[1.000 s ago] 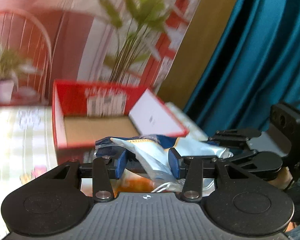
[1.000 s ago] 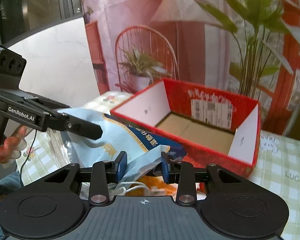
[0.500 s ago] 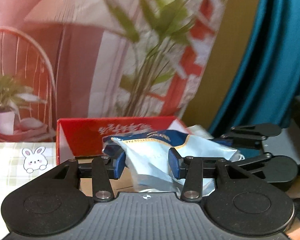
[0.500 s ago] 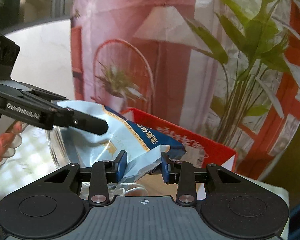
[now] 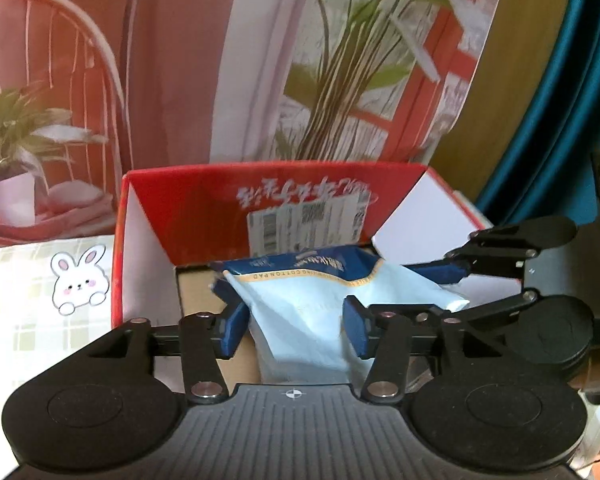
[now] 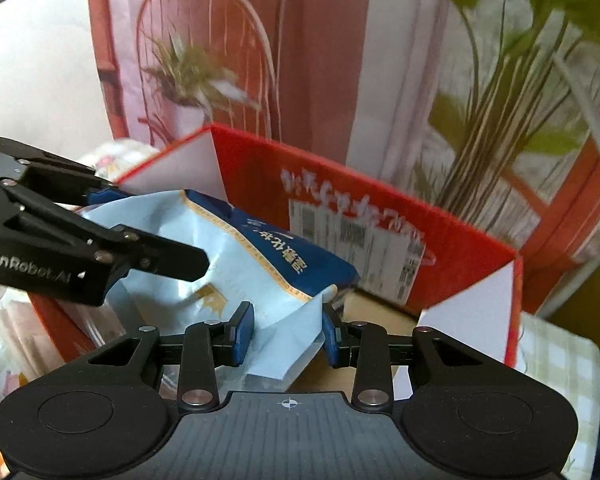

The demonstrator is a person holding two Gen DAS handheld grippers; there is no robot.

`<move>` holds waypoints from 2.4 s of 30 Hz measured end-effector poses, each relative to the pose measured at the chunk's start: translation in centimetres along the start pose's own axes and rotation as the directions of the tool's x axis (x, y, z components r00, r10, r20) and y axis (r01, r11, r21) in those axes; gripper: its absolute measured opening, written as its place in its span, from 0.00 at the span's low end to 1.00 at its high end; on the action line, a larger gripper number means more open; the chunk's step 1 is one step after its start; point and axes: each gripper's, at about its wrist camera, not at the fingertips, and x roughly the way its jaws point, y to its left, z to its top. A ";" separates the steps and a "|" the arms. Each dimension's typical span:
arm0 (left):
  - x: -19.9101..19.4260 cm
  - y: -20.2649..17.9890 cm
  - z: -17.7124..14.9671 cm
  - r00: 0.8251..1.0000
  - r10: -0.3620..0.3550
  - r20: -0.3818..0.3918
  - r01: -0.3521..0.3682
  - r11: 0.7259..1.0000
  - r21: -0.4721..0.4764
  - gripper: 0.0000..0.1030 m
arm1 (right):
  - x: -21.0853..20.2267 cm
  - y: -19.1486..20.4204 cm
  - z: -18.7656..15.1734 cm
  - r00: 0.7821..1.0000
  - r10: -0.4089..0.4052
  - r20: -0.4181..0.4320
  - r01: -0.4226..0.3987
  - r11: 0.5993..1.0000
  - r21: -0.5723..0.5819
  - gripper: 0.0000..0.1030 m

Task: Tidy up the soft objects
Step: 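Lower the cotton pad bag into the red box and open both grippers, then move both grippers back to the white tissue and plastic bag, then grasp the crumpled white tissue with the left gripper while the right grasps the white plastic bag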

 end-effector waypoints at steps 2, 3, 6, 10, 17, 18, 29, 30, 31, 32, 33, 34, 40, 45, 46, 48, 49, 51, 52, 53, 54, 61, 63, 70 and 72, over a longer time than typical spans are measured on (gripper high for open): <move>-0.2 0.0 -0.3 1.000 0.027 0.002 -0.027 1.000 0.008 0.66 | 0.4 0.2 -0.3 0.999 -0.026 -0.027 0.026 1.000 -0.008 0.37; -0.4 0.1 -0.3 0.999 0.039 0.006 -0.039 0.999 0.011 0.71 | 0.6 0.2 -0.4 0.998 -0.043 -0.037 0.043 0.999 -0.009 0.39; -1.4 0.3 -0.5 0.998 0.053 0.027 -0.053 0.999 0.006 0.81 | 0.2 0.0 -0.7 0.998 -0.056 -0.040 0.056 0.998 0.010 0.64; -3.0 -0.1 -0.6 0.997 0.060 0.046 -0.060 0.998 -0.004 0.86 | -1.0 0.2 -1.2 0.997 -0.074 -0.017 0.074 0.997 0.025 0.80; -7.6 -1.3 -2.9 0.993 0.075 0.093 -0.073 0.997 -0.031 0.95 | -5.8 0.4 -2.7 0.987 -0.096 0.128 0.072 0.982 0.177 0.99; -8.2 -1.4 -3.3 0.992 0.078 0.100 -0.074 0.996 -0.042 0.97 | -6.6 0.6 -3.1 0.983 -0.109 0.148 0.078 0.977 0.199 0.99; -12.3 -2.5 -9.5 0.987 0.121 0.106 -0.111 0.989 -0.095 0.98 | -10.8 4.1 -8.8 0.970 -0.080 0.228 0.029 0.975 0.218 0.99; -12.3 -2.6 -10.1 0.988 0.124 0.096 -0.115 0.989 -0.096 0.98 | -10.9 4.5 -9.3 0.971 -0.076 0.226 0.026 0.976 0.215 0.99; -12.2 -2.7 -10.6 0.989 0.122 0.085 -0.113 0.989 -0.098 0.98 | -10.9 4.9 -9.9 0.972 -0.067 0.225 0.018 0.977 0.215 0.99; -12.1 -2.6 -11.2 0.990 0.118 0.077 -0.110 0.989 -0.101 0.98 | -11.0 5.2 -10.4 0.973 -0.058 0.221 0.009 0.976 0.218 0.99; -12.0 -2.6 -11.7 0.991 0.114 0.069 -0.107 0.989 -0.107 0.98 | -11.0 5.5 -10.8 0.976 -0.051 0.213 0.002 0.975 0.222 0.99; -11.9 -2.5 -12.1 0.992 0.112 0.060 -0.104 0.988 -0.117 0.98 | -10.9 5.8 -11.2 0.977 -0.045 0.208 -0.002 0.975 0.222 0.99; -11.2 -2.0 -13.8 0.993 0.112 0.044 -0.104 0.982 -0.157 0.97 | -9.7 7.1 -13.3 0.984 -0.038 0.173 -0.001 0.975 0.221 1.00; -11.5 -0.8 -14.2 0.991 0.120 0.066 -0.105 0.974 -0.202 0.93 | -8.8 7.1 -14.2 0.987 -0.060 0.149 0.022 0.969 0.246 1.00; -11.5 -0.7 -14.2 0.991 0.113 0.069 -0.096 0.972 -0.215 0.91 | -8.7 7.0 -14.2 0.987 -0.069 0.145 0.032 0.969 0.243 1.00; -11.4 -0.5 -14.3 0.991 0.113 0.070 -0.094 0.968 -0.233 0.90 | -8.5 6.9 -14.2 0.987 -0.071 0.144 0.035 0.970 0.240 1.00; -11.3 -0.4 -14.3 0.991 0.117 0.068 -0.098 0.967 -0.236 0.89 | -8.5 6.8 -14.3 0.987 -0.065 0.148 0.027 0.970 0.243 1.00; -11.1 -0.4 -14.3 0.990 0.125 0.066 -0.106 0.965 -0.240 0.88 | -8.5 6.6 -14.2 0.987 -0.044 0.155 0.003 0.967 0.256 1.00; -11.0 -0.2 -14.3 0.990 0.126 0.066 -0.106 0.964 -0.245 0.88 | -8.5 6.4 -14.2 0.987 -0.036 0.157 -0.006 0.965 0.261 0.99; -11.0 -0.1 -14.4 0.990 0.124 0.066 -0.103 0.962 -0.252 0.88 | -8.6 6.3 -14.1 0.987 -0.031 0.159 -0.013 0.964 0.265 0.99; -10.9 0.0 -14.4 0.990 0.122 0.066 -0.101 0.960 -0.261 0.88 | -8.7 6.2 -14.0 0.986 -0.026 0.162 -0.019 0.963 0.270 0.99; -10.6 0.1 -14.5 0.990 0.125 0.064 -0.103 0.957 -0.270 0.86 | -9.7 5.4 -13.0 0.981 -0.021 0.193 -0.035 0.959 0.282 0.91; -10.6 0.1 -14.6 0.990 0.126 0.065 -0.104 0.956 -0.275 0.85 | -9.6 5.1 -12.8 0.980 -0.022 0.199 -0.038 0.956 0.291 0.86; -11.0 1.2 -14.1 0.990 0.095 0.104 -0.061 0.954 -0.293 0.70 | -7.8 4.3 -13.8 0.989 0.000 0.146 -0.053 0.933 0.357 0.69; -10.8 1.7 -13.6 0.990 0.075 0.118 -0.037 0.954 -0.296 0.65 | -7.7 4.0 -13.8 0.989 0.001 0.149 -0.056 0.929 0.366 0.67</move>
